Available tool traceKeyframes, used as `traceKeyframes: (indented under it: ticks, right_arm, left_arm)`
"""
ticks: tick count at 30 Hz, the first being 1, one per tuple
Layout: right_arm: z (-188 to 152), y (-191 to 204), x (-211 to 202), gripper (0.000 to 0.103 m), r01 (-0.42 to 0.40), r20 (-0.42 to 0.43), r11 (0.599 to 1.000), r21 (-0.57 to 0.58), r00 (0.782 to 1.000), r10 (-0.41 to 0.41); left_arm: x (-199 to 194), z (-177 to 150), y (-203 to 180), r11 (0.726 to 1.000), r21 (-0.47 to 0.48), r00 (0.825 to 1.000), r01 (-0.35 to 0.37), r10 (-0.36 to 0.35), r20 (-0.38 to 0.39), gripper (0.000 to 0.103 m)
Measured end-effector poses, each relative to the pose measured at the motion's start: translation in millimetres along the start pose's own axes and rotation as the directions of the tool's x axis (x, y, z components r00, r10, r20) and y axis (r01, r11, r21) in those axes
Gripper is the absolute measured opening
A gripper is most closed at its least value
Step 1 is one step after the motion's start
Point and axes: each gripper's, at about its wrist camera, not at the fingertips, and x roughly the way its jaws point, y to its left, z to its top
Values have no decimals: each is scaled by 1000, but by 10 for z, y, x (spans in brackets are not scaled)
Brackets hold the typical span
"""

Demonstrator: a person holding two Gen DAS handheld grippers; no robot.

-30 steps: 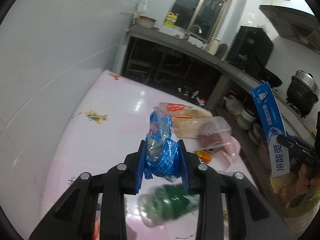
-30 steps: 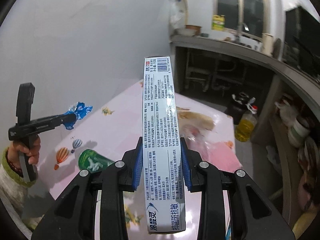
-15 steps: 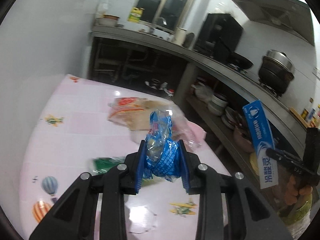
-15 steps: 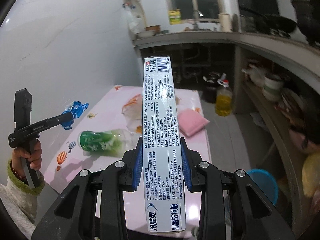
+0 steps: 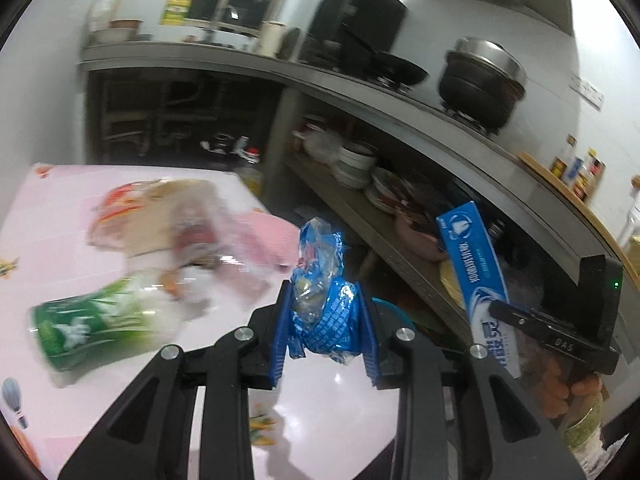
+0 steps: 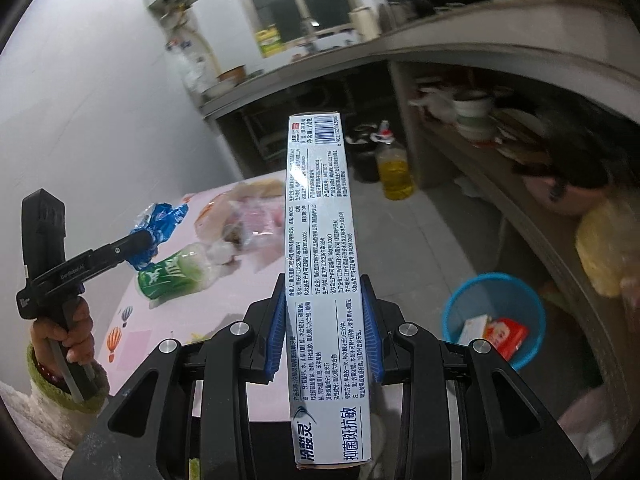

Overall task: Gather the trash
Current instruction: 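Carry the wrapper and toothpaste box to the wastebasket and release both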

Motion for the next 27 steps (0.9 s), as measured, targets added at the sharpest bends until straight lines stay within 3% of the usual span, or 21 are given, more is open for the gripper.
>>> traceKeyframes:
  ticks: [6,12,18,23,27]
  right_arm:
    - [-142,-397,-147,32,53,7,993,104,999,-54]
    - [-228,-894,-208,32,119,-4,959,259,993,-122]
    - [-490,-1628,-27,32,156,-98,860,486,987,-124]
    - [-762,-2184,364,32,161,-197,753,638,979,-43]
    - [-870,-2503,744,32,197,-270,698,688,963,-7]
  left_arm:
    - [492,94,-473,994,51,993,95,-91,-77,30]
    - [1150,288,-929,980,74,968,183,-167,-185,30]
    - [2110,225,-1425,969,94,909,228,-177,-377,30]
    - [3030,-33,-1716,969,119,820,217,-115,-560,30]
    - [3558,-180,-1802,971,145,772,188,-54,-634,30]
